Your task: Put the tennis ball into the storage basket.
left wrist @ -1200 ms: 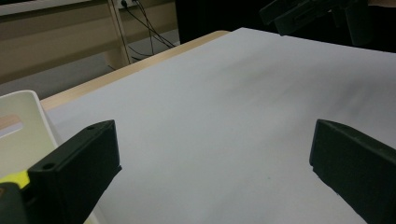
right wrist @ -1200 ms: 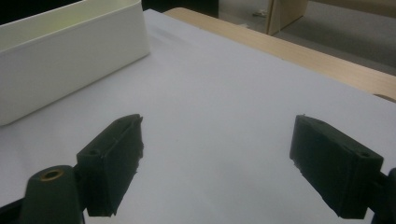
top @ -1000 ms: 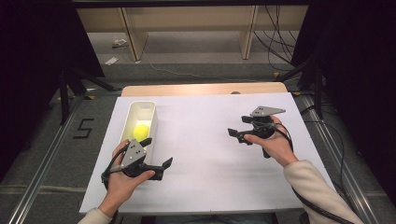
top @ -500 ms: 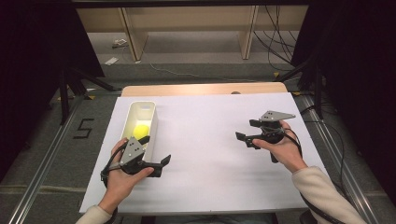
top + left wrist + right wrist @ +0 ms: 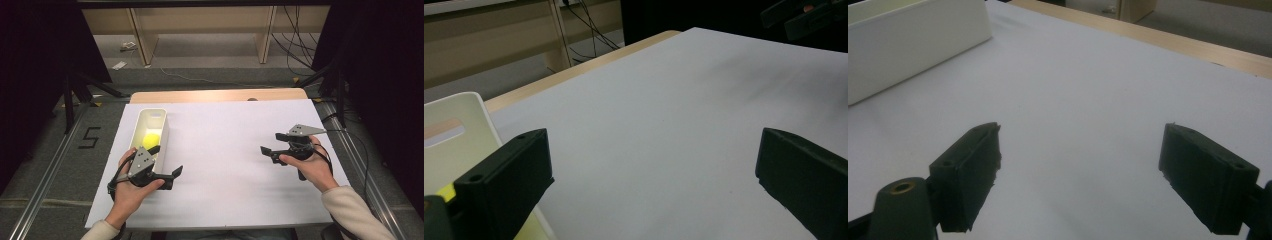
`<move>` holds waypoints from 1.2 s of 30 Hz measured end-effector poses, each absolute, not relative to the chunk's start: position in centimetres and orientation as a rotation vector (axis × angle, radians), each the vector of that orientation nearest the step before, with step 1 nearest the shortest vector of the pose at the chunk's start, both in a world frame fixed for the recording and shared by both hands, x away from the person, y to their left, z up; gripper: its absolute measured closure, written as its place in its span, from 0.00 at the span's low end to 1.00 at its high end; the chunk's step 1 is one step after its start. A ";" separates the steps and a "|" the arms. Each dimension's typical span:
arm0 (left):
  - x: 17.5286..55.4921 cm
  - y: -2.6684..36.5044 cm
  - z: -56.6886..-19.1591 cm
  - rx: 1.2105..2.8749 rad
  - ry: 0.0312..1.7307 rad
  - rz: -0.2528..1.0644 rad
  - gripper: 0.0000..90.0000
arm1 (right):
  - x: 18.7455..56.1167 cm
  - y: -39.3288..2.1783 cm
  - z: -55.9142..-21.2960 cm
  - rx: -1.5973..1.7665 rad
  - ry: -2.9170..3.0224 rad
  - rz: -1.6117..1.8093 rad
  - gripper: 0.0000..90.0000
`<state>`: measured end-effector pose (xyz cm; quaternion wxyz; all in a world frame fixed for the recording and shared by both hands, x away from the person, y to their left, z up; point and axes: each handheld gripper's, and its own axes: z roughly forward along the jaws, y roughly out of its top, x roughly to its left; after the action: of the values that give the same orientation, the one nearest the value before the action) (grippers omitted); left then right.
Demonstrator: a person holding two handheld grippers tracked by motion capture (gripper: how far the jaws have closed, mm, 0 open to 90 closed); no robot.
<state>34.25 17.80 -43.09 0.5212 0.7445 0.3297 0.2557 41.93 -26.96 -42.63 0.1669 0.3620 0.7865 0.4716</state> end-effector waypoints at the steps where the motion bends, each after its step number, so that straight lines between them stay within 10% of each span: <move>1: 34.2 17.8 -43.1 1.785 0.790 0.613 0.01 | 41.8 -27.1 -42.7 1.036 2.234 1.342 0.19; 36: 34.2 18.1 -43.2 1.785 0.796 0.606 0.01 | 38.9 -30.1 -44.2 1.062 2.197 1.327 0.19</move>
<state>34.19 18.07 -43.24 0.5208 0.7448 0.3319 0.2526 38.88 -30.13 -44.20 0.1811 0.3759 0.7779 0.4698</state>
